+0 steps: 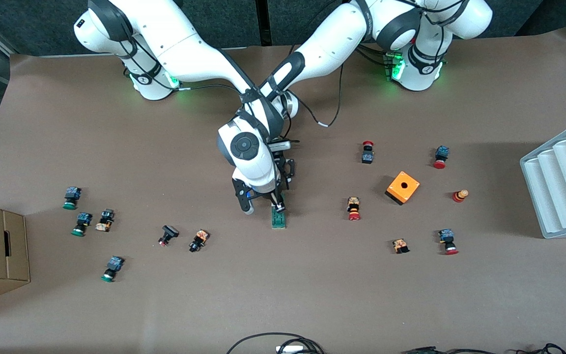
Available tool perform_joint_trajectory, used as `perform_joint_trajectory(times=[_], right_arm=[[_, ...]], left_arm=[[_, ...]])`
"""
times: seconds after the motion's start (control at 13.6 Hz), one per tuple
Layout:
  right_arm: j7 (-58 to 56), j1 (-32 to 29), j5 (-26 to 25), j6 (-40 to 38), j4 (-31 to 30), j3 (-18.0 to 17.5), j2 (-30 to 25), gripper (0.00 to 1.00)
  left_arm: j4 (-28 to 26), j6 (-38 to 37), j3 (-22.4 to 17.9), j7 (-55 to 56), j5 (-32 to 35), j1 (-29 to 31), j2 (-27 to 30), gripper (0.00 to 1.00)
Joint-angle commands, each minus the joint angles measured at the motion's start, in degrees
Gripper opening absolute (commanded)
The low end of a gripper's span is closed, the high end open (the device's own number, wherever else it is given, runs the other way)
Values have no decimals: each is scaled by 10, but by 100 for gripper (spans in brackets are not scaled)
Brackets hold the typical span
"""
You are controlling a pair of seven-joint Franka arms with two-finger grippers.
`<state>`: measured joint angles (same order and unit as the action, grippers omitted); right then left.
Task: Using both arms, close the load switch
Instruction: 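Push the white toggle over with the right gripper while left holds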
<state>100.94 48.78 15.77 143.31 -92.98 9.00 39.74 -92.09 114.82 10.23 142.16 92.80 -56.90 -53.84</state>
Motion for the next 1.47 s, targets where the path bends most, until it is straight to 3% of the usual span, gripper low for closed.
perform_joint_trajectory(times=[0.0,1.4], right_arm=[[-16,-9,17,7,24,5,12,45],[-14,-23,18,-15,47,1,15,29]], left_arm=[[6,-3,-3,14,7,-7,-13,66],[7,-3,-4,12,7,-4,-11,66]])
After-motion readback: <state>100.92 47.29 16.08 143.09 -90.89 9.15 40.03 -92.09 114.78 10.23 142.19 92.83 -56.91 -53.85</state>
